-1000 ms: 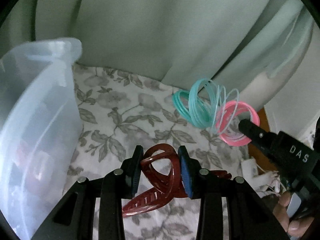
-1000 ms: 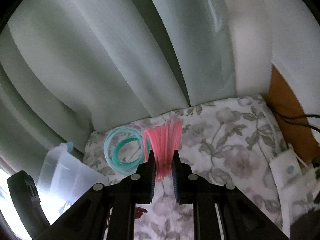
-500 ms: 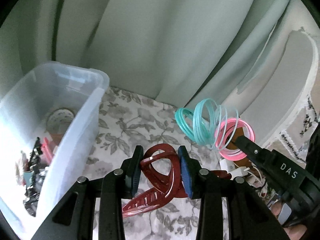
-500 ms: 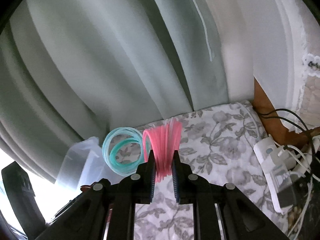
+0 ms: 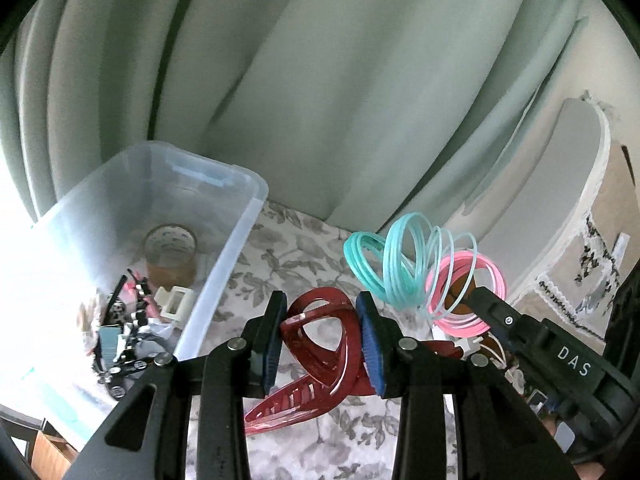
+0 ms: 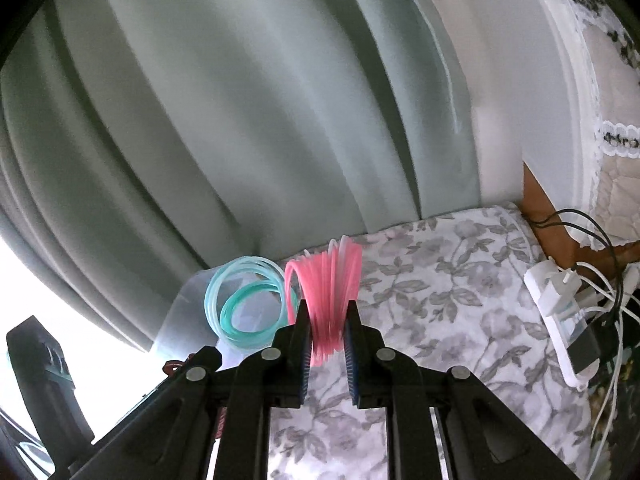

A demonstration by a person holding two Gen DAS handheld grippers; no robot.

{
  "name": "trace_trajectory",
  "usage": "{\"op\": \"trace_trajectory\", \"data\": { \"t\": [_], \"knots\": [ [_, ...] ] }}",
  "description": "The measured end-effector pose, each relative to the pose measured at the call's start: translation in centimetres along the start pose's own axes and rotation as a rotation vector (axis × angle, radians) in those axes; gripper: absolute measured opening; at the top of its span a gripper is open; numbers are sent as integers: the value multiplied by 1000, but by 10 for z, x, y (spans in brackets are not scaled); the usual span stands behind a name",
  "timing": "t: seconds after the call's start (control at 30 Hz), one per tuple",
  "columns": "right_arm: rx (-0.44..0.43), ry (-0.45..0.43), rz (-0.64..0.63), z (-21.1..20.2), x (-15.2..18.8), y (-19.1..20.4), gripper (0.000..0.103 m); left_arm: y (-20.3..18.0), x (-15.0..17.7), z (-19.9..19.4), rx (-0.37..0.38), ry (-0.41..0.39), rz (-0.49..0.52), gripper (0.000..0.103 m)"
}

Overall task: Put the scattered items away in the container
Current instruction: 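Lift the claw clip and hair ties and carry both over the clear box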

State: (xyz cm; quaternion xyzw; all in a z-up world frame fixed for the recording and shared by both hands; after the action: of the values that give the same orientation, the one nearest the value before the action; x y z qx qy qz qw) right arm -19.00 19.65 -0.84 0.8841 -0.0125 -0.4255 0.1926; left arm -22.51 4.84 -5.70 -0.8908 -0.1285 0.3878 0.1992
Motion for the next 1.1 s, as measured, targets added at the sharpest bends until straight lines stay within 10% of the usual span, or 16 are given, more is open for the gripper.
{"op": "trace_trajectory", "data": {
  "t": [1.1],
  "knots": [
    [-77, 7, -208, -8, 11, 118, 16, 95, -32, -78, 3, -130, -194, 37]
  ]
}}
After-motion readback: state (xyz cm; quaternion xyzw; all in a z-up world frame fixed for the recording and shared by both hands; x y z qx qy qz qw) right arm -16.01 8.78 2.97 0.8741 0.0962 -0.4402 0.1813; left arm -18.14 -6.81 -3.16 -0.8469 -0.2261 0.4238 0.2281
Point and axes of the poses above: each gripper's, at about its wrist camera, not at the fingertips, and z roughly the way its jaws point, y to its left, x to its underside, the point moved 5 cm from there along z, roughly the way its jaws point, and after that the axes turned 7 degrees about -z, right-handed, at the moved point
